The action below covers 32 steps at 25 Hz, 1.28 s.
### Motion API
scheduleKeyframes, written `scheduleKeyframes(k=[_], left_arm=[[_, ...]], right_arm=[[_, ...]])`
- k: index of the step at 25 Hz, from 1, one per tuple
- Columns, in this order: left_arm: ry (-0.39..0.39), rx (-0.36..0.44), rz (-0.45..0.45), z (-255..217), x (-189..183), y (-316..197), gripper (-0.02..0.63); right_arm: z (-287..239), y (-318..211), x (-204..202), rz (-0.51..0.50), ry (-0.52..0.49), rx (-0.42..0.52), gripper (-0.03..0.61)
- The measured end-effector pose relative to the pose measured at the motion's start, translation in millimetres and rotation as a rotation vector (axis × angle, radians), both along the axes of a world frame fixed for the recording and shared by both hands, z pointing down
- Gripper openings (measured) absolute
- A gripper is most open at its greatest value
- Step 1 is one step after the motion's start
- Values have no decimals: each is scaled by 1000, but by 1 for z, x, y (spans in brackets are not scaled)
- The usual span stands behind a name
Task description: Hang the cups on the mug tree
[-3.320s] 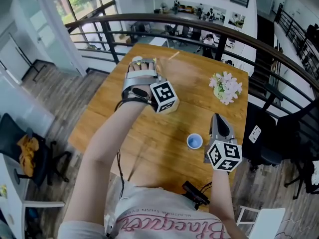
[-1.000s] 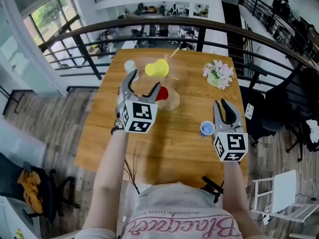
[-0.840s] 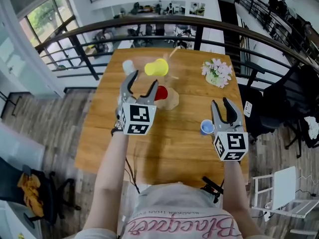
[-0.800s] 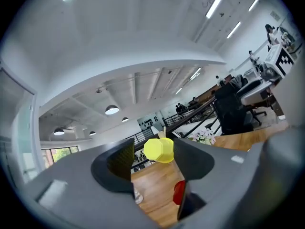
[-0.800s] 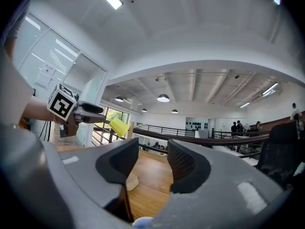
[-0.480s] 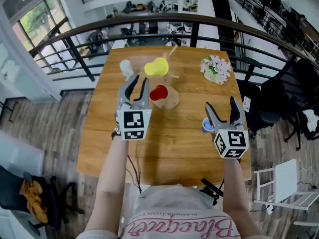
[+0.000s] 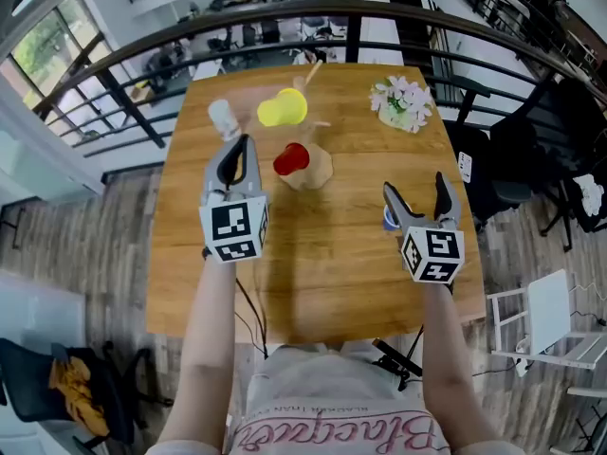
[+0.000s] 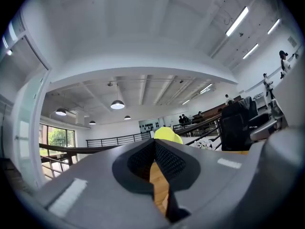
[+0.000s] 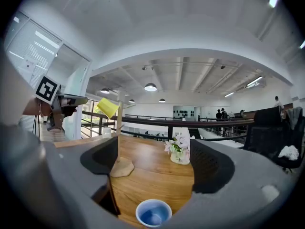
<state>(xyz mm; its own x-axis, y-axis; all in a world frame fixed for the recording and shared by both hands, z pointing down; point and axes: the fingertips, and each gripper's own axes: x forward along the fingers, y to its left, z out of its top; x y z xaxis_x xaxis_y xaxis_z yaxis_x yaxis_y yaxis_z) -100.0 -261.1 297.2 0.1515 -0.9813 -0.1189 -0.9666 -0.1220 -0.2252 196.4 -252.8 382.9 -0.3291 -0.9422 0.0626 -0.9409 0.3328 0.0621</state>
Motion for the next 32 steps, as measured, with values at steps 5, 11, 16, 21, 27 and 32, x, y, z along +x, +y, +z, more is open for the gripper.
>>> scheduleKeyframes(k=[5, 11, 16, 21, 27, 32], left_arm=[[13, -50, 32, 22, 4, -7, 14], [21, -85, 67, 44, 10, -10, 14], [24, -102, 92, 57, 15, -11, 14], [-12, -120, 109, 68, 19, -12, 14], [-11, -131, 105, 77, 10, -16, 14], [-48, -130, 101, 81, 6, -18, 14]], right_arm=[[37, 0, 6, 39, 2, -68, 468], [82, 7, 10, 62, -7, -152, 468], [113, 11, 14, 95, -42, -208, 467], [146, 16, 17, 128, -54, -277, 466], [183, 15, 14, 154, -54, -356, 465], [201, 10, 16, 175, -12, -409, 439]])
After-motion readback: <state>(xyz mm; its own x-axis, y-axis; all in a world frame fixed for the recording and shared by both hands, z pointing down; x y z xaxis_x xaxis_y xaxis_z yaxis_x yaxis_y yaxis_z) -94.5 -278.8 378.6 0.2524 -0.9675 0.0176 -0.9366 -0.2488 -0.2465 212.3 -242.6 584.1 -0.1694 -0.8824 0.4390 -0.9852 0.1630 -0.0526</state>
